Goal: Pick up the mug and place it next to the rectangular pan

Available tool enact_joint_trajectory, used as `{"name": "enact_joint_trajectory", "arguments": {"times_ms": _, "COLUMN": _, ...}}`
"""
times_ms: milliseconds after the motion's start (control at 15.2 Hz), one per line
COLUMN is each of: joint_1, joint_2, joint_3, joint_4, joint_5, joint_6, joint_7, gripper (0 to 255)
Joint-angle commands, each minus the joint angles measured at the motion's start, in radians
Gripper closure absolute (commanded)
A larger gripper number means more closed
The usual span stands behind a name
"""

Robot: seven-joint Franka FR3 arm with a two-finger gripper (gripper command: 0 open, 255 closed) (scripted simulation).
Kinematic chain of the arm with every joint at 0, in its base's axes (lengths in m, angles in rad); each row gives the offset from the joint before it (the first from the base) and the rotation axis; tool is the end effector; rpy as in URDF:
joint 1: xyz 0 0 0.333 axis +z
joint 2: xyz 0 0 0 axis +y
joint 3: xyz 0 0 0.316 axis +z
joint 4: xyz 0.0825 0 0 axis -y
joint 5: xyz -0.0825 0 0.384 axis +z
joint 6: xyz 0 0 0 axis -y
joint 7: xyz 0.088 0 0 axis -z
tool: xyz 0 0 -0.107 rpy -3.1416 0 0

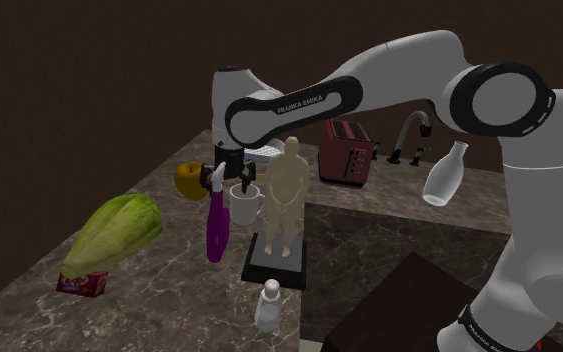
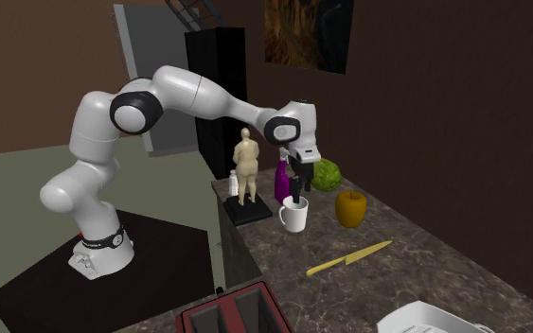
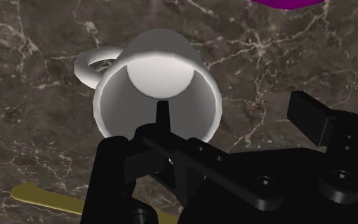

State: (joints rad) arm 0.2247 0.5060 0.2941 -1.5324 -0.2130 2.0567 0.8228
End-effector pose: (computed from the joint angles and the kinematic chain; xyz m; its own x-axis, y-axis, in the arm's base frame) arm 0.6235 0.3077 0.3764 0.9679 -0.2429 0.0653 -0.2437 -0.9698 0.0049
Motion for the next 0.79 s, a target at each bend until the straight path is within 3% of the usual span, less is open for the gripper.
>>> {"name": "enact_joint_trajectory", "arguments": {"times_ms": 0, "joint_1": 0.005, "joint_2": 0.02, "joint_3": -0.011, "joint_4": -0.028, "joint_5": -0.024, "joint_6": 0.005, "joint_7": -0.002, "gripper": 0}}
{"name": "enact_joint_trajectory", "arguments": {"times_ms": 66, "joint_1": 0.005, "joint_2": 0.02, "joint_3": -0.011, "joint_4": -0.028, "joint_5": -0.024, "joint_6": 0.005, "joint_7": -0.002, "gripper": 0}}
{"name": "enact_joint_trajectory", "arguments": {"times_ms": 132, "joint_1": 0.008, "joint_2": 0.018, "joint_3": -0.01, "joint_4": -0.023, "joint_5": -0.023, "joint_6": -0.002, "joint_7": 0.001, "gripper": 255}}
{"name": "enact_joint_trajectory", "arguments": {"times_ms": 660, "joint_1": 0.013, "joint_2": -0.002, "joint_3": -0.005, "joint_4": -0.065, "joint_5": -0.023, "joint_6": 0.018, "joint_7": 0.016, "gripper": 255}}
{"name": "enact_joint_trajectory", "arguments": {"times_ms": 726, "joint_1": 0.009, "joint_2": 0.02, "joint_3": -0.016, "joint_4": -0.028, "joint_5": -0.021, "joint_6": 0.006, "joint_7": -0.003, "gripper": 255}}
